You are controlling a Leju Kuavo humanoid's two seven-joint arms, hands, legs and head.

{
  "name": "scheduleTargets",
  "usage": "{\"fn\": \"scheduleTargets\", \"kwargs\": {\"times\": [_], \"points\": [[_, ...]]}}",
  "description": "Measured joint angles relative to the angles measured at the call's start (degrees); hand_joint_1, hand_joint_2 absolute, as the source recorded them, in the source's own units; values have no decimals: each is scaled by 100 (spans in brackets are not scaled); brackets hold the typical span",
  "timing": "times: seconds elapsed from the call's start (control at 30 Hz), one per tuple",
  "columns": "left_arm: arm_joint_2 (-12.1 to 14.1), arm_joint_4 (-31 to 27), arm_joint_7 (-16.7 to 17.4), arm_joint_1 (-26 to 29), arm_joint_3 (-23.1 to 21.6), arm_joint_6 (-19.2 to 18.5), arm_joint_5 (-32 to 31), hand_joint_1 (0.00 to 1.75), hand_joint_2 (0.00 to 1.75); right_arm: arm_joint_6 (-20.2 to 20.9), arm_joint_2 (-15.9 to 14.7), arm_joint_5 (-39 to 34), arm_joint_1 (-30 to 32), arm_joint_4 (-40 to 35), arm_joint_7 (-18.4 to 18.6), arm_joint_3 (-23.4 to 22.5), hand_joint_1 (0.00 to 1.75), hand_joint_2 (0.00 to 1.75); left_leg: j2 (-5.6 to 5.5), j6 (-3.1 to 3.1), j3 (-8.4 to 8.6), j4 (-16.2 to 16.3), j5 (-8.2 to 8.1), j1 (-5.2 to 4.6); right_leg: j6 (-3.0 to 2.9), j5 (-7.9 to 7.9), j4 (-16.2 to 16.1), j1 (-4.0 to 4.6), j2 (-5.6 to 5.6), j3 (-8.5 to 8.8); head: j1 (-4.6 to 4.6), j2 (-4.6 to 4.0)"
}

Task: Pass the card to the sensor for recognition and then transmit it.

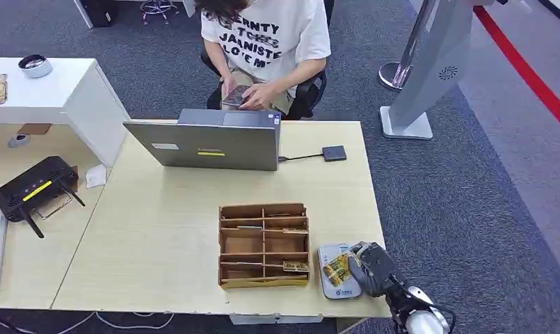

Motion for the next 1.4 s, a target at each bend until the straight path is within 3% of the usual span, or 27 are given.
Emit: {"fn": "scheduleTargets", "kwargs": {"times": [0.37,1.4], "points": [[0,0,0,0,57,-2,0,0,0,-221,-11,444,-18,-42,116,39,175,175,0,0,1,0,0,0,0,0,0,0,0,1,0,0],[0,0,46,-1,94,-17,-7,0,0,-229,-11,643,-58,-48,179,83,175,175,0,0,3,0,0,0,0,0,0,0,0,2,0,0]]}}
